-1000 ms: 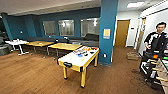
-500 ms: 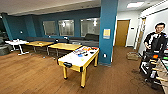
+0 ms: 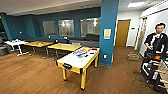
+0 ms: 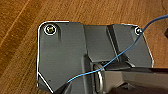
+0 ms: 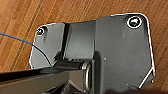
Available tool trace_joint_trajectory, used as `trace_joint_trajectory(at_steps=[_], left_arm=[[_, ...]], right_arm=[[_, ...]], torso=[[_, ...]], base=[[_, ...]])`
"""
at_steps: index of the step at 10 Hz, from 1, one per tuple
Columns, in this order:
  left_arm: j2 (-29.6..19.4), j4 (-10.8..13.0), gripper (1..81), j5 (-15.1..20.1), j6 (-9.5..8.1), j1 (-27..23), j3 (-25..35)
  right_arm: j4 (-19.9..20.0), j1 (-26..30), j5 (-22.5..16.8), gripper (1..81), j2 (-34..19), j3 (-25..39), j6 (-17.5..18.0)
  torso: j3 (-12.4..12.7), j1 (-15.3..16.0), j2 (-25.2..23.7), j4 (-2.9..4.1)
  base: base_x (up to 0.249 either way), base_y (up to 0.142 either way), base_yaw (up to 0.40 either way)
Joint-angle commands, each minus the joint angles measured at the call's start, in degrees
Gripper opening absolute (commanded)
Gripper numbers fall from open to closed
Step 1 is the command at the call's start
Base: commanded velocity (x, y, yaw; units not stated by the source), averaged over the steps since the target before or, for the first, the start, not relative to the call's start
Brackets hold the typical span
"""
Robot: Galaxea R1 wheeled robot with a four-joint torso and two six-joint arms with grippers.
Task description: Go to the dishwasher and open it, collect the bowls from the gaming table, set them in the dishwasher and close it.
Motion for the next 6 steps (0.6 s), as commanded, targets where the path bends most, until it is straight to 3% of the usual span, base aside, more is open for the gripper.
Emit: trace_joint_trajectory(at_steps=[1,6], left_arm=[[-0.2,0.2,81.1,2.6,0.12,-2.3,0.0],[0.2,0.0,81.1,2.5,0.12,-2.3,0.0]], right_arm=[[-0.3,2.6,-2.7,81.1,0.3,0.1,-0.2],[-0.4,2.7,-2.6,81.1,0.0,-0.4,-0.3]], torso=[[0.0,0.0,0.0,0.00],[0.0,0.0,0.0,0.00]], base=[[0.126,0.000,0.000],[0.125,0.000,0.000]])
